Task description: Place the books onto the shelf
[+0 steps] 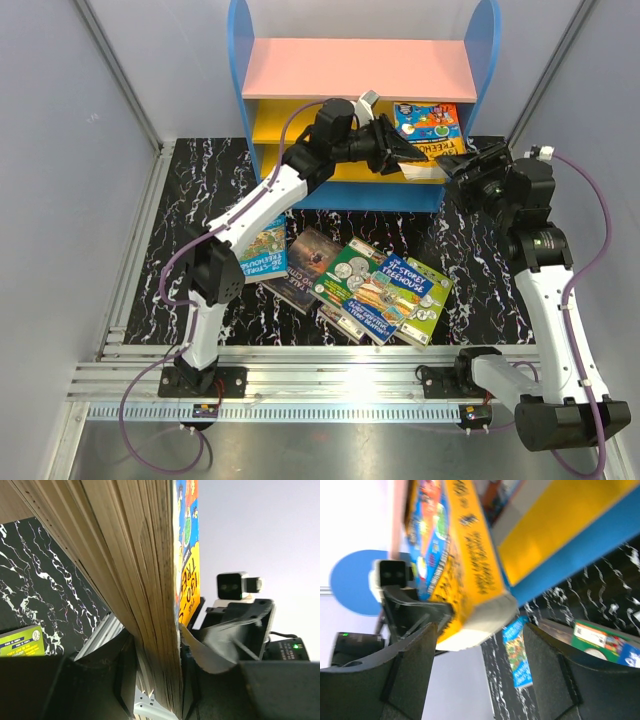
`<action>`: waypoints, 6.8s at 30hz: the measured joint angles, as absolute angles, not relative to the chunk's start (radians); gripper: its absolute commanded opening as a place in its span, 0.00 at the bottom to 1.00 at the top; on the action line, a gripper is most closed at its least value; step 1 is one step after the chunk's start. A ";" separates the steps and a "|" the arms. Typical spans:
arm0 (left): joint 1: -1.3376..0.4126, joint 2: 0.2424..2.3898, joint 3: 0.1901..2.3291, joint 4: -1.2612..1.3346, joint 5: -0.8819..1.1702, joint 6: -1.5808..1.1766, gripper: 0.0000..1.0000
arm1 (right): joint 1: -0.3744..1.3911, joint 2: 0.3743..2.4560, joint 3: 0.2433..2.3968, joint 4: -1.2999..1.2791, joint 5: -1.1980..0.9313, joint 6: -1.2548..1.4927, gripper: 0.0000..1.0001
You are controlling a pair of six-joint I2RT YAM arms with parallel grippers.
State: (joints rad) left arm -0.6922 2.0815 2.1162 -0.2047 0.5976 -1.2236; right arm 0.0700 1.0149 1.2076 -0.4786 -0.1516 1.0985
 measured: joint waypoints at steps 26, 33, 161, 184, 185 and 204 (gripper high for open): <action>-0.664 2.118 2.111 -0.129 0.670 -1.241 0.75 | 0.014 1.132 1.242 -0.342 -0.205 1.117 0.00; -0.635 2.078 1.971 -0.069 0.688 -1.239 0.89 | -0.046 1.180 1.242 -0.341 -0.253 1.151 0.00; -0.554 1.642 1.391 -0.348 0.609 -0.898 0.86 | -0.097 1.238 1.257 -0.141 -0.474 1.180 1.00; -0.817 1.915 1.478 -0.708 0.397 -0.564 0.93 | -0.091 1.191 0.720 -0.798 -0.501 0.840 1.00; -0.828 1.922 1.476 -0.705 0.402 -0.560 0.93 | -0.086 1.193 0.704 -0.797 -0.508 0.838 1.00; -0.834 1.958 1.394 -0.591 0.544 -0.590 0.04 | 0.082 1.364 0.612 -0.599 -0.665 0.879 0.56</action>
State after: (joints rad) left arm -0.8337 1.9575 1.3945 -0.5907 0.5438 -0.5903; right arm 0.0818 1.3636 0.6117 -0.5995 -0.6655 0.8787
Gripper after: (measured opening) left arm 0.214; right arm 0.668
